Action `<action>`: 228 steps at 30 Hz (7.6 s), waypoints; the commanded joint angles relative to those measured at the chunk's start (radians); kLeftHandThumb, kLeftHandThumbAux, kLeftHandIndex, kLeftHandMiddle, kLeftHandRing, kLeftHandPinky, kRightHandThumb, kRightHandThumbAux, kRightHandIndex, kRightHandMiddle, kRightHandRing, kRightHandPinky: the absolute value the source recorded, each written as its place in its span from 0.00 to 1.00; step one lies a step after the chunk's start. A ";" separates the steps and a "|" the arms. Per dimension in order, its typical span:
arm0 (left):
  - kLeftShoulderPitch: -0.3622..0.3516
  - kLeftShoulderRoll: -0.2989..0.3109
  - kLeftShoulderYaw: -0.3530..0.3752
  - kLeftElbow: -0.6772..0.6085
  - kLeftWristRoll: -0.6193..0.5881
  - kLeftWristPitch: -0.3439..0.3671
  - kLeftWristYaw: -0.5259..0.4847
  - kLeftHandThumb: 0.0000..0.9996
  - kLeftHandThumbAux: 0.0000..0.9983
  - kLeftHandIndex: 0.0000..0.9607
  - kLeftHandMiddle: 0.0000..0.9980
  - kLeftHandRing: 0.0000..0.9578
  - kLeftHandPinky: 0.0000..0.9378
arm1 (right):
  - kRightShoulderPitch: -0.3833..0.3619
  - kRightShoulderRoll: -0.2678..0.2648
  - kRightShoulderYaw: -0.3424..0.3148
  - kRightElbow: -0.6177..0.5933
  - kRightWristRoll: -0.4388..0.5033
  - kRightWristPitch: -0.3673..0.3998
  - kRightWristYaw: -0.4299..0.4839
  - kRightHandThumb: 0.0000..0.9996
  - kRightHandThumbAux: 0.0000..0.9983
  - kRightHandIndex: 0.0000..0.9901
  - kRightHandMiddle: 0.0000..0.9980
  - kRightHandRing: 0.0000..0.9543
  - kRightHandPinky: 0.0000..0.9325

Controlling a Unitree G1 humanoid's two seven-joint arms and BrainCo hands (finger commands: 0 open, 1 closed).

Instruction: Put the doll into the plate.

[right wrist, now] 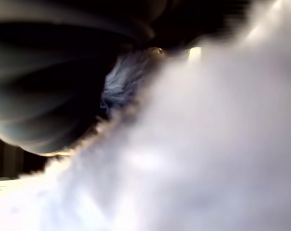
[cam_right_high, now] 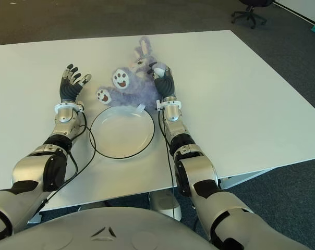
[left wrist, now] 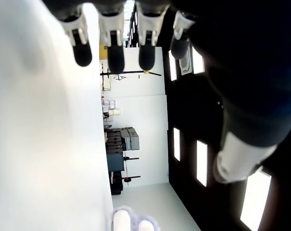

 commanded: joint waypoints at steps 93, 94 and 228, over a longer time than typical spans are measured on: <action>0.214 -0.103 -0.004 0.154 -0.007 0.153 0.000 0.10 0.71 0.02 0.12 0.14 0.12 | 0.036 0.031 -0.090 0.119 0.030 -0.066 0.024 0.83 0.69 0.38 0.56 0.66 0.62; 0.215 -0.103 -0.003 0.154 -0.007 0.153 0.000 0.10 0.71 0.02 0.12 0.14 0.12 | 0.034 0.031 -0.092 0.117 0.032 -0.069 0.026 0.83 0.69 0.38 0.56 0.66 0.62; 0.200 -0.092 -0.002 0.161 -0.006 0.170 -0.010 0.10 0.71 0.02 0.13 0.14 0.12 | -0.126 0.002 -0.170 -0.195 0.074 -0.096 -0.020 0.84 0.68 0.41 0.59 0.69 0.71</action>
